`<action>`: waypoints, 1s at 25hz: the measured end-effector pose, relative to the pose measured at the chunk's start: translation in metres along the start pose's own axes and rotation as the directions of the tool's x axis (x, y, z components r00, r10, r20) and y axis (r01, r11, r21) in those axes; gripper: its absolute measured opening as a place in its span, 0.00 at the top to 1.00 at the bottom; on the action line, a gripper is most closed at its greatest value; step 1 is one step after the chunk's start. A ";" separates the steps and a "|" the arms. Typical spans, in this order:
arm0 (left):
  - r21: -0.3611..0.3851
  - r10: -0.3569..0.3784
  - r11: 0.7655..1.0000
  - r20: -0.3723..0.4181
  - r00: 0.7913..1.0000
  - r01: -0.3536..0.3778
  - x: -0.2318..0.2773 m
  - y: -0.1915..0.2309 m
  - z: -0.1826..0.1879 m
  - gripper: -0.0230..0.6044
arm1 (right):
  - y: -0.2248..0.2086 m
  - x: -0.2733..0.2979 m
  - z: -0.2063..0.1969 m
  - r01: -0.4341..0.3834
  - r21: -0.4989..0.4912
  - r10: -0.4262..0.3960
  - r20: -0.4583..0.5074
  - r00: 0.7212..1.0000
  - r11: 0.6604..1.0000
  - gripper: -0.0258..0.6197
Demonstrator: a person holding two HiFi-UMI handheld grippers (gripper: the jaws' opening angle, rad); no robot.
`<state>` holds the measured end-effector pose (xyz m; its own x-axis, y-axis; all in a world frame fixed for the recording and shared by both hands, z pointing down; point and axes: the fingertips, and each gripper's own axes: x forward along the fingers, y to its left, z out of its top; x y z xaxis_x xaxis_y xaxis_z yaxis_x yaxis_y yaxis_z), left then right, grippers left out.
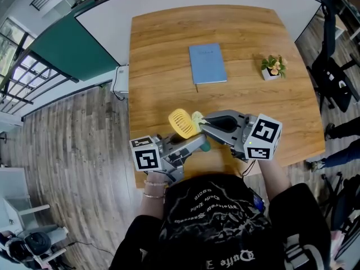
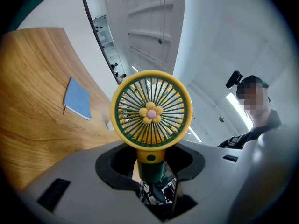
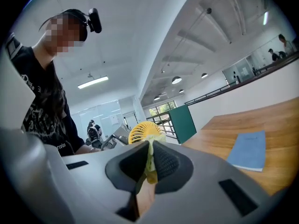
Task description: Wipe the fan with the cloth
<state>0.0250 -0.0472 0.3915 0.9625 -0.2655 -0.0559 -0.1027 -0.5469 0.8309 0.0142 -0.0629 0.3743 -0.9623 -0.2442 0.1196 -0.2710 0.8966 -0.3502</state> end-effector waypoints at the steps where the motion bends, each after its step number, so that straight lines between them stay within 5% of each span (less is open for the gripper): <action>1: 0.001 0.009 1.000 0.013 1.000 -0.009 -0.001 0.002 -0.001 0.65 | -0.001 0.000 -0.003 0.000 0.033 0.000 0.000 1.000 0.999 0.92; 5: 0.024 0.036 0.999 0.109 0.993 -0.039 -0.003 0.007 0.003 0.65 | -0.007 -0.004 -0.006 -0.012 0.199 0.002 0.054 0.999 0.980 0.92; 10: -0.025 0.080 0.997 0.316 0.945 -0.076 -0.024 0.018 0.028 0.65 | 0.013 -0.009 -0.015 -0.101 0.336 0.063 0.124 0.990 0.937 0.91; 12: -0.017 0.060 0.998 0.335 0.940 -0.057 -0.028 0.013 0.035 0.65 | 0.017 -0.011 -0.026 -0.107 0.375 0.072 0.105 0.992 0.921 0.91; 16: -0.055 0.049 0.998 0.464 0.885 -0.026 -0.047 0.018 0.054 0.65 | 0.029 -0.011 -0.068 -0.054 0.377 0.074 -0.037 0.997 0.924 0.91; 21: -0.055 0.215 0.976 0.405 0.889 -0.211 -0.051 0.046 0.049 0.65 | 0.036 -0.015 -0.095 0.033 0.391 0.001 -0.085 0.996 0.920 0.91; 25: -0.053 0.379 0.922 0.327 0.866 -0.383 -0.057 0.075 0.033 0.65 | 0.036 -0.023 -0.108 0.110 0.401 -0.076 -0.099 0.992 0.910 0.91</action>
<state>-0.0458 -0.0998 0.4387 0.7124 -0.6966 0.0851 -0.4500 -0.3603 0.8171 0.0289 0.0144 0.4594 -0.9321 -0.2738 0.2371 -0.3606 0.6407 -0.6779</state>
